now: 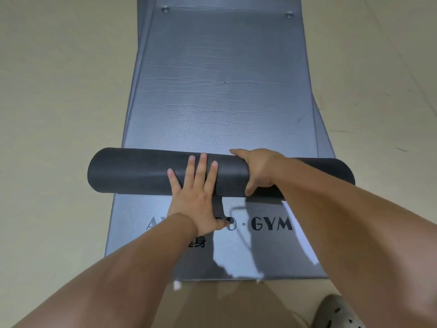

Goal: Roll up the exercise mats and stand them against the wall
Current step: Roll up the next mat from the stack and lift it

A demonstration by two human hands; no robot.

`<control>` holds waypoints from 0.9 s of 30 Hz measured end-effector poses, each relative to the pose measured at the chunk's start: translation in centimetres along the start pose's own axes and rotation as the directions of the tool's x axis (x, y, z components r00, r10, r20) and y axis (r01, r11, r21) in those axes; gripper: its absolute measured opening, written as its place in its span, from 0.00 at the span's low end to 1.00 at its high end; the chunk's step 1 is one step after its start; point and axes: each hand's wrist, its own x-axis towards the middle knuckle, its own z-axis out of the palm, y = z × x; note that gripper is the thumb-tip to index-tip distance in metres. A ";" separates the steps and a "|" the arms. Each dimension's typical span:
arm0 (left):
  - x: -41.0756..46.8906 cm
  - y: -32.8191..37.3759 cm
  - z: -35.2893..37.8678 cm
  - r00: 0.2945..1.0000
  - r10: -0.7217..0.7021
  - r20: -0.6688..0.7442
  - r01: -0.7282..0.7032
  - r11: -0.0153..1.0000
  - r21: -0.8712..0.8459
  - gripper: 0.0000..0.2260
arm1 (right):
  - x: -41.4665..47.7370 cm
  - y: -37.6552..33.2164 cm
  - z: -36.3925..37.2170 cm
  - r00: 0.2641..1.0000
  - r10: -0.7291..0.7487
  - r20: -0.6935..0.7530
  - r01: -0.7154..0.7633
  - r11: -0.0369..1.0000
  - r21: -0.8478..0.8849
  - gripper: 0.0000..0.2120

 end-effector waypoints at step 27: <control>12.3 -2.5 -2.6 0.995 -0.067 -0.079 0.072 0.995 0.066 0.62 | 6.2 3.1 -1.0 0.836 -0.049 -0.546 -0.033 0.990 -0.139 0.61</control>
